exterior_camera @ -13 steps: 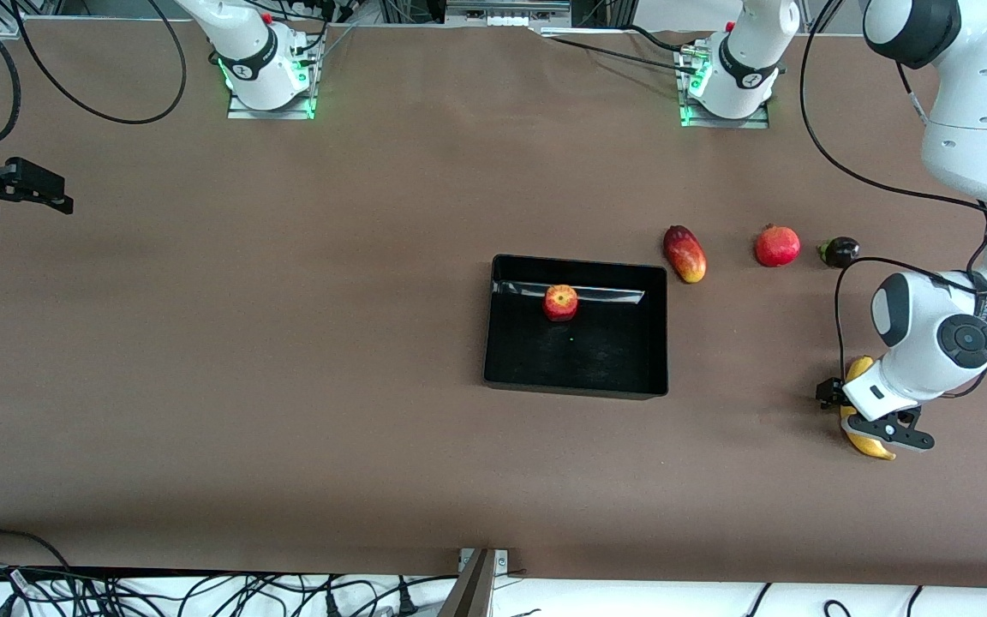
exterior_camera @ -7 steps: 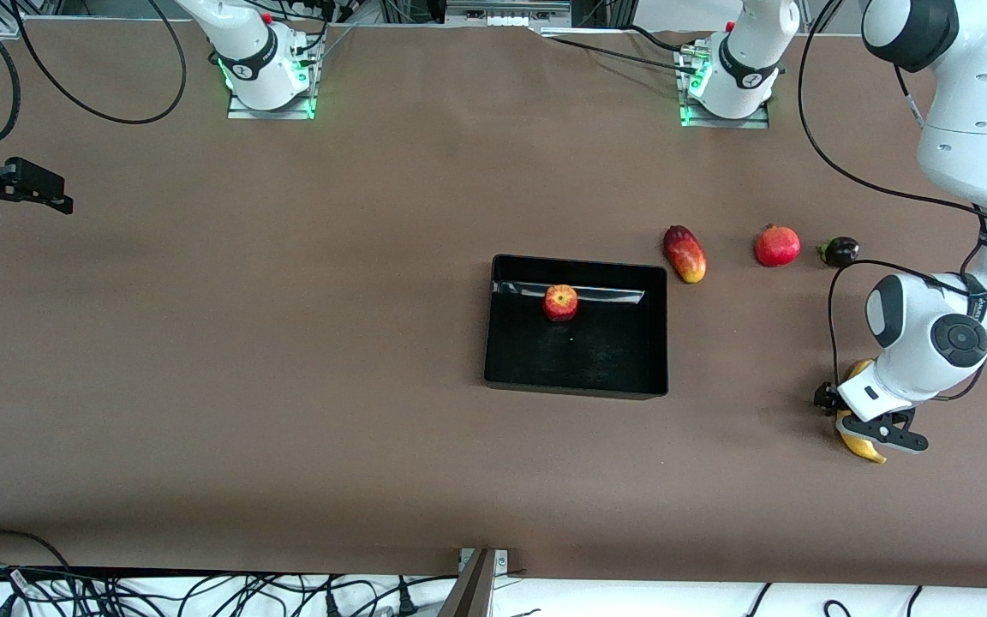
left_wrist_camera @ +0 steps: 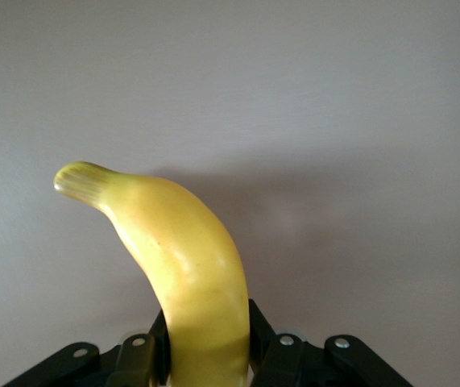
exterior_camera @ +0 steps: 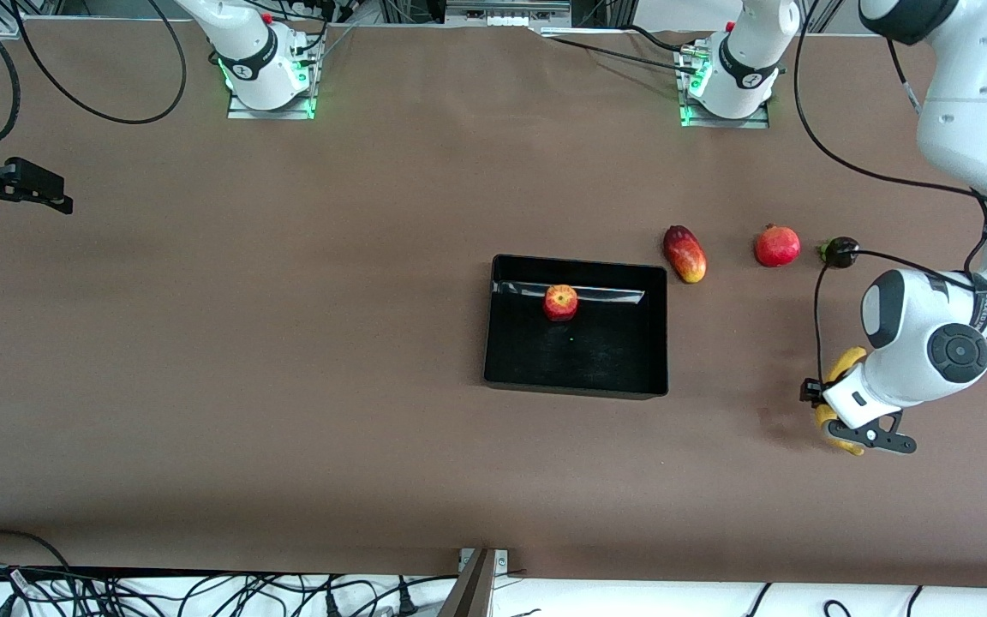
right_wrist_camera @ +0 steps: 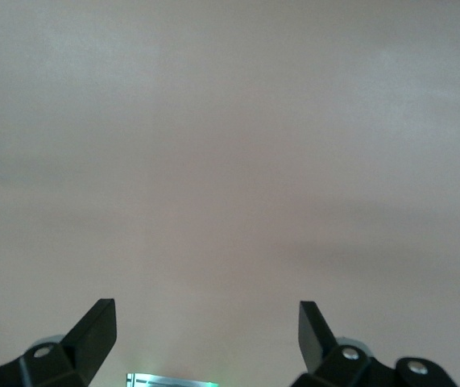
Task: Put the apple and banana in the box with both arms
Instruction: 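Carry the banana over the black box with the left gripper, then lower the banana into the box and open the left gripper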
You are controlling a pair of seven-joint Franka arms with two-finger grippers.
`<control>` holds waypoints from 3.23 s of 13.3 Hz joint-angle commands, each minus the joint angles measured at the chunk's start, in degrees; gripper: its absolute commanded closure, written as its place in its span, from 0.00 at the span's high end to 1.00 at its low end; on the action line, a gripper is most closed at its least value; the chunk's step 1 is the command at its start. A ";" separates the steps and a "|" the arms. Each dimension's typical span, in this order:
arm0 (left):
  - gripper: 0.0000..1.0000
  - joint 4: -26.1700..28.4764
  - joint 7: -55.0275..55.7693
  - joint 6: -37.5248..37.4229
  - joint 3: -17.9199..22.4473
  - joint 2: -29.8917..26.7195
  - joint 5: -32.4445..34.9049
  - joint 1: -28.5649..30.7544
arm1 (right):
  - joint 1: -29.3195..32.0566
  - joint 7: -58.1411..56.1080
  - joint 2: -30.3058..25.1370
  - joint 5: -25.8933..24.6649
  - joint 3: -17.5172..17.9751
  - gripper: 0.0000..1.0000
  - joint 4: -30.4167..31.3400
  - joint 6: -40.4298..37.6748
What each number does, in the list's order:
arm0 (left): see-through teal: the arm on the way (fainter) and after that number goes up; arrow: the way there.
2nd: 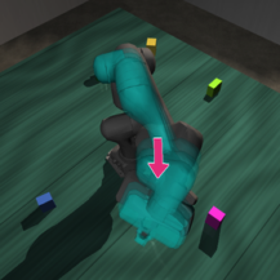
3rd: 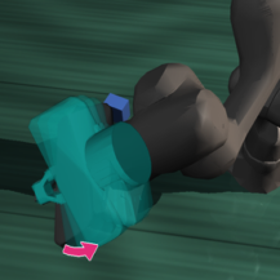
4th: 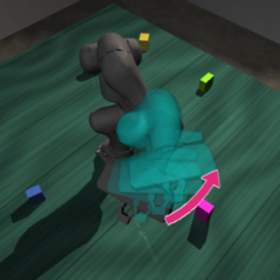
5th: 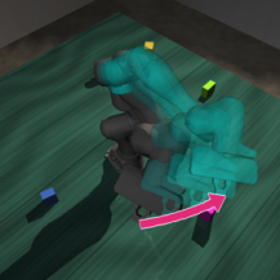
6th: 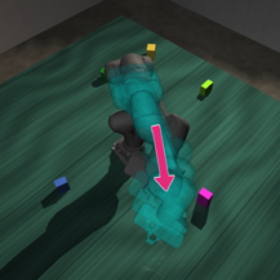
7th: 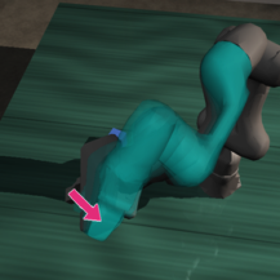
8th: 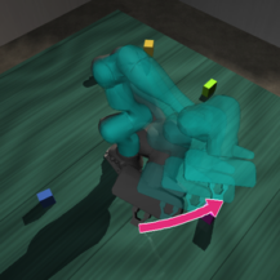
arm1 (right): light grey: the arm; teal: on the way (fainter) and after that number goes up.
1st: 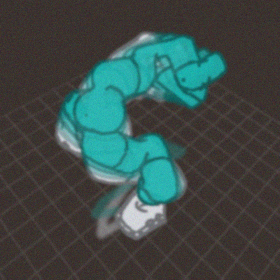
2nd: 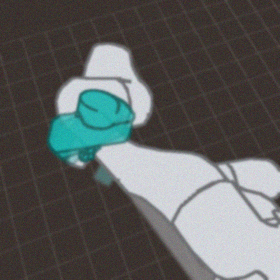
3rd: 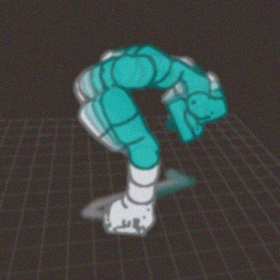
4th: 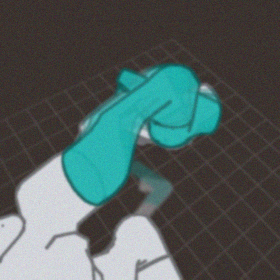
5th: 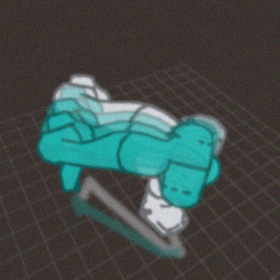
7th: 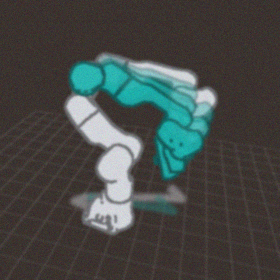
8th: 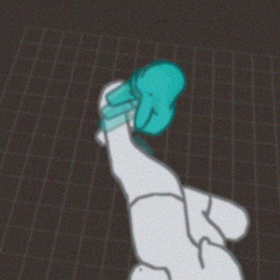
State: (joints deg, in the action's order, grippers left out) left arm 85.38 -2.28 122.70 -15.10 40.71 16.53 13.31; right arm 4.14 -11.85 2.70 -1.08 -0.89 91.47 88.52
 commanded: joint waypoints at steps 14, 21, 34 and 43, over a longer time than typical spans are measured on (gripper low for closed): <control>0.00 0.23 30.92 -8.63 0.07 -3.02 -16.88 -26.31 | -0.01 -1.15 0.29 -0.06 -0.25 1.00 -1.12 -1.07; 0.00 0.49 31.19 -0.28 -0.11 1.73 -15.83 -27.90 | -0.01 -1.15 0.29 -0.06 -0.25 1.00 -1.12 -1.07; 1.00 1.46 31.72 4.05 -0.02 6.67 -11.34 -27.02 | -0.01 -1.15 0.29 0.02 -0.16 1.00 -1.12 -1.07; 1.00 -3.28 33.75 -21.15 -0.37 -10.90 -12.31 -19.65 | -0.01 -1.15 0.29 0.02 -0.25 1.00 -1.12 -1.07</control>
State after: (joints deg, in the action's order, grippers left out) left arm 82.70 31.02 106.62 -15.03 33.94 3.78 -8.30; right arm 4.14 -11.91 2.70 -1.08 -0.93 91.41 88.48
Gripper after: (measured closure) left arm 0.000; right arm 0.000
